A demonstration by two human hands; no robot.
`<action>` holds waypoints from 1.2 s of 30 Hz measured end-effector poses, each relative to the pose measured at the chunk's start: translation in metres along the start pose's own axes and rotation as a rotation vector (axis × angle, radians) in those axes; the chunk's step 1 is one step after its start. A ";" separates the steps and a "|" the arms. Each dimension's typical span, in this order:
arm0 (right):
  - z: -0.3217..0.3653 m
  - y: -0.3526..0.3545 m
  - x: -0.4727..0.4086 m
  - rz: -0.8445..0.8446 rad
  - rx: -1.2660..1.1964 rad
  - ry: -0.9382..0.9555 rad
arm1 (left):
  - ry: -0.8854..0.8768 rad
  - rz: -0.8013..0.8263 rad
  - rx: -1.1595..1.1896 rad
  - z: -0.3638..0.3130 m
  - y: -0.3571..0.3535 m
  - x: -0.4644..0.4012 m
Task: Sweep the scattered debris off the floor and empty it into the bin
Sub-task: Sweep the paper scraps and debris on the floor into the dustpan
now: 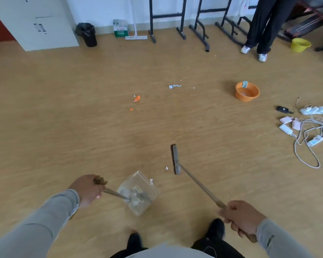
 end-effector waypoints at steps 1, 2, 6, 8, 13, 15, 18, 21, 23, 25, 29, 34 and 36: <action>0.010 -0.014 0.005 -0.014 -0.029 -0.009 | -0.003 0.012 -0.006 0.016 0.004 -0.004; 0.018 -0.027 0.009 -0.028 -0.054 -0.020 | 0.002 0.034 -0.010 0.031 0.007 -0.008; 0.046 -0.068 0.028 -0.075 -0.038 -0.041 | -0.007 0.060 -0.049 0.061 0.011 -0.018; 0.056 -0.082 0.033 -0.089 -0.016 -0.080 | -0.004 0.048 -0.050 0.068 0.009 -0.026; 0.086 -0.106 0.030 -0.127 0.099 -0.088 | 0.010 0.063 -0.043 0.087 -0.006 -0.053; 0.099 -0.115 0.020 -0.137 0.144 -0.087 | -0.008 0.062 -0.090 0.088 -0.015 -0.063; 0.120 -0.127 -0.001 -0.117 0.216 -0.097 | -0.024 0.108 -0.136 0.089 -0.031 -0.077; 0.145 -0.145 -0.027 -0.087 0.307 -0.087 | -0.023 0.109 -0.149 0.094 -0.046 -0.090; 0.161 -0.162 -0.049 -0.067 0.391 -0.083 | -0.038 0.080 -0.155 0.093 -0.047 -0.099; 0.172 -0.181 -0.068 -0.054 0.507 -0.087 | -0.035 0.068 -0.176 0.090 -0.043 -0.107; 0.176 -0.228 -0.079 0.013 0.654 -0.047 | -0.039 0.077 -0.188 0.084 -0.039 -0.118; 0.161 -0.195 -0.047 0.083 0.394 -0.136 | -0.044 0.105 -0.159 0.086 -0.038 -0.120; 0.157 -0.165 -0.028 0.062 0.292 -0.148 | -0.047 0.101 -0.124 0.093 -0.035 -0.122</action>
Point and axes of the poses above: each hand's wrist, its own x-axis away from the middle knuckle, its own y-axis out of the back of the hand, z = x × y, the point moved 4 cm from there along -x, towards the middle knuckle, and after that the axes turned 2 degrees about x, right-handed, at the moved point
